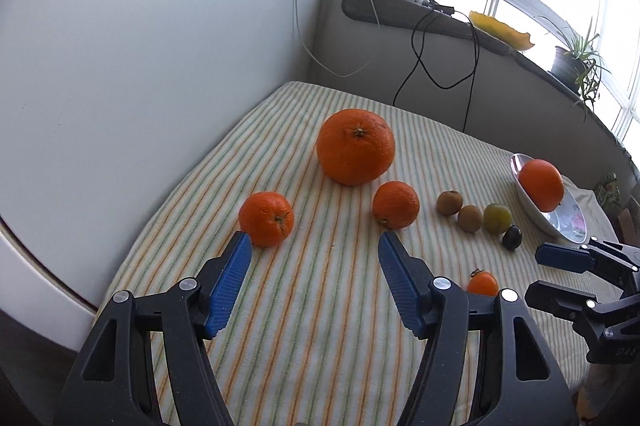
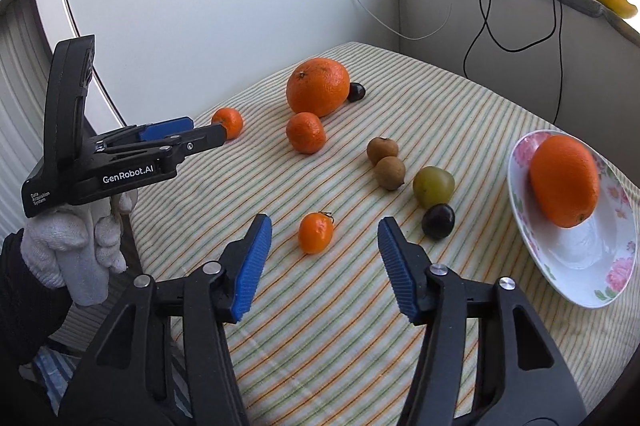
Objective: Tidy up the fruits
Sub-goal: 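Withdraw the right tool and move it to the small tangerine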
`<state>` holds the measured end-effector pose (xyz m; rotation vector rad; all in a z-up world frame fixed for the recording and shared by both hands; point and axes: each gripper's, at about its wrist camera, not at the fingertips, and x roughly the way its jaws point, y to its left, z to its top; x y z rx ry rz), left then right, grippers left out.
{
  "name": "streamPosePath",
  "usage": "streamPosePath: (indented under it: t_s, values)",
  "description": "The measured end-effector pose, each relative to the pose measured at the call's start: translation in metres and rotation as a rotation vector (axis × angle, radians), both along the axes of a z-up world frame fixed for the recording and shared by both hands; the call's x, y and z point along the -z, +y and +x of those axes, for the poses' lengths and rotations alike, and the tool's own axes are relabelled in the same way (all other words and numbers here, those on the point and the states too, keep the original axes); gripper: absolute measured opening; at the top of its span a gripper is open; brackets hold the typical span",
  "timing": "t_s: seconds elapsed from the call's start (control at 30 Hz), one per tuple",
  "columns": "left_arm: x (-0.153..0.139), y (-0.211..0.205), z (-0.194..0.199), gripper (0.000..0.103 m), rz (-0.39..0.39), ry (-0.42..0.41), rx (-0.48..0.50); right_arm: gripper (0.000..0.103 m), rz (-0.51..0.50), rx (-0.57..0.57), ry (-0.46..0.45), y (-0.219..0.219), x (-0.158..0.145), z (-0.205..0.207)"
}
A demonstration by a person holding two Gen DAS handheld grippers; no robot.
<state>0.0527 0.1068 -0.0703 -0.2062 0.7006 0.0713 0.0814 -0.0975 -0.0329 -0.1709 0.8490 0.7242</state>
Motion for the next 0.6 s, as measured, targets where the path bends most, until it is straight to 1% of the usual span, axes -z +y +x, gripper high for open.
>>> streamPosePath:
  t_s: [0.13,0.17,0.2,0.23,0.4,0.6]
  values:
    - [0.004,0.007,0.004,0.065,-0.005,0.006,-0.013,0.055,-0.007,-0.008,0.022,0.007,0.007,0.002]
    - [0.005,0.008,0.006,0.065,-0.005,0.008,-0.015,0.054,-0.008,-0.01,0.03,0.008,0.009,0.002]
    - [0.005,0.009,0.008,0.065,-0.004,0.01,-0.017,0.05,-0.012,-0.013,0.038,0.009,0.011,0.004]
    - [0.006,0.011,0.008,0.064,-0.004,0.011,-0.018,0.048,-0.016,-0.015,0.045,0.01,0.013,0.005]
    - [0.01,0.018,0.017,0.059,-0.027,0.027,-0.026,0.047,-0.018,-0.014,0.064,0.014,0.019,0.01]
    - [0.016,0.025,0.026,0.055,-0.061,0.05,-0.03,0.042,-0.017,-0.021,0.086,0.02,0.023,0.015]
